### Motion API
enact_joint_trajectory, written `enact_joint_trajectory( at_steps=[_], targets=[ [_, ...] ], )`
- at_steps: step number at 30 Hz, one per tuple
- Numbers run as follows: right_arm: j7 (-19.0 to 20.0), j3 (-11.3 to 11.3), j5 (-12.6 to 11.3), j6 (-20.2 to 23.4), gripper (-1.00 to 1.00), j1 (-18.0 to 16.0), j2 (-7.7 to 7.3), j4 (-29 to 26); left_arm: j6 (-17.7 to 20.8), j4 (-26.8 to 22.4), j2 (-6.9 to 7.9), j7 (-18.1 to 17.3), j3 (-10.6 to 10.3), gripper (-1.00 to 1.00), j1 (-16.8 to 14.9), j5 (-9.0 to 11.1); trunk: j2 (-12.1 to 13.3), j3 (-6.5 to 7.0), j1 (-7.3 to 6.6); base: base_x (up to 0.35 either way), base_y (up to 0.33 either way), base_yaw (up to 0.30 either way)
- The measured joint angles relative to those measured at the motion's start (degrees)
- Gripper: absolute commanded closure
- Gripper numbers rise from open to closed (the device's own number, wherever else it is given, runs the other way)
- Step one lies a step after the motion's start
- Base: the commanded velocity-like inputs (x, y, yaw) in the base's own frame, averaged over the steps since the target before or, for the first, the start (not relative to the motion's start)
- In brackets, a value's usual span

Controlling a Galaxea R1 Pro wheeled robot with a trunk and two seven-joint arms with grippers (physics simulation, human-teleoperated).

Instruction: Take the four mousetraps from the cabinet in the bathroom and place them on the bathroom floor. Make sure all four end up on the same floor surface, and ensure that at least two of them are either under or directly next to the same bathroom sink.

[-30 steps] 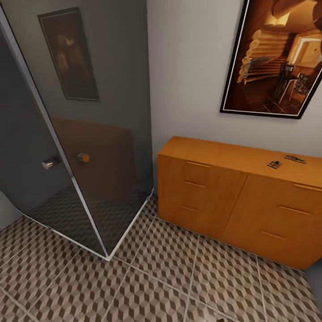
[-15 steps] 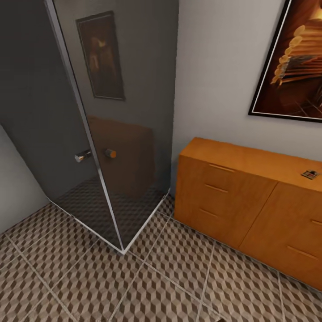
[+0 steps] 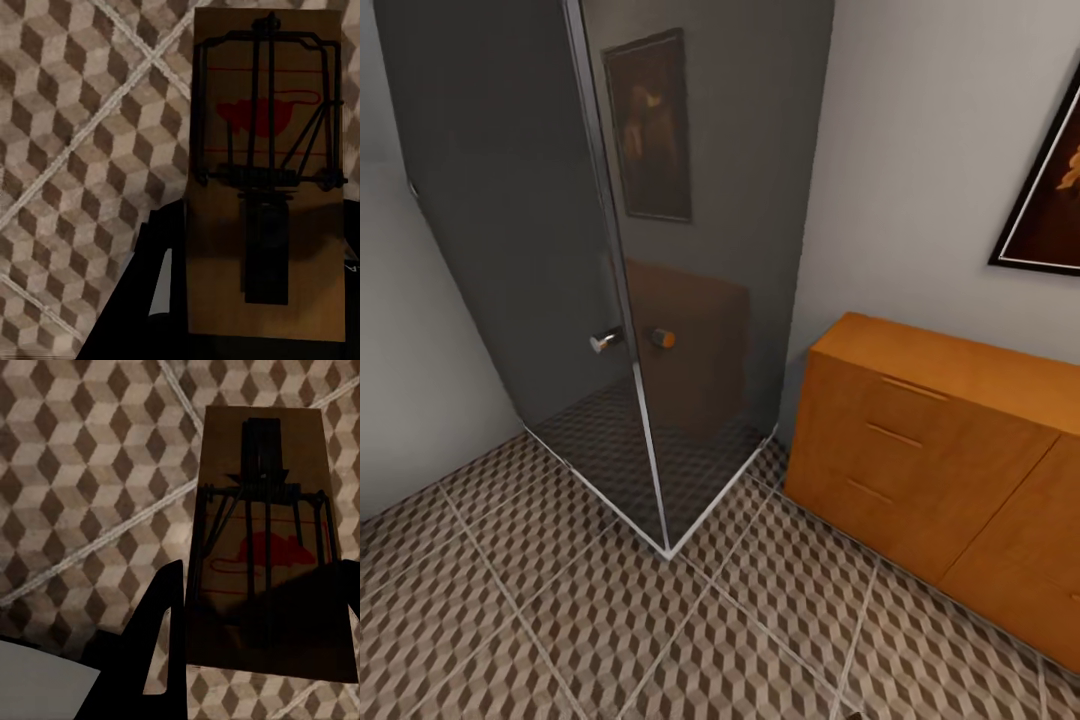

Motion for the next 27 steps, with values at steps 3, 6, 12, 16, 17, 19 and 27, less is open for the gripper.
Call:
enact_joint_trajectory(
  at_steps=[3,6,12,16,17,19,27],
  targets=[
    [0.0,0.0,0.0,0.0,1.00,0.0,0.00,0.0,0.0,0.0,0.00,0.0,0.0,1.00,0.0,0.0,0.0,0.00,0.00,0.000,0.000,0.286],
    [0.0,0.0,0.0,0.0,1.00,0.0,0.00,0.0,0.0,0.0,0.00,0.0,0.0,1.00,0.0,0.0,0.0,0.00,0.00,0.000,0.000,0.286],
    [0.0,0.0,0.0,0.0,1.00,0.0,0.00,0.0,0.0,0.0,0.00,0.0,0.0,1.00,0.0,0.0,0.0,0.00,0.00,0.000,0.000,0.286],
    [0.0,0.0,0.0,0.0,1.00,0.0,0.00,0.0,0.0,0.0,0.00,0.0,0.0,1.00,0.0,0.0,0.0,0.00,0.00,0.000,0.000,0.286],
    [0.0,0.0,0.0,0.0,1.00,0.0,0.00,0.0,0.0,0.0,0.00,0.0,0.0,1.00,0.0,0.0,0.0,0.00,0.00,0.000,0.000,0.286],
    [0.0,0.0,0.0,0.0,1.00,0.0,0.00,0.0,0.0,0.0,0.00,0.0,0.0,1.00,0.0,0.0,0.0,0.00,0.00,0.000,0.000,0.286],
    [0.0,0.0,0.0,0.0,1.00,0.0,0.00,0.0,0.0,0.0,0.00,0.0,0.0,1.00,0.0,0.0,0.0,0.00,0.00,0.000,0.000,0.286]
  ],
)
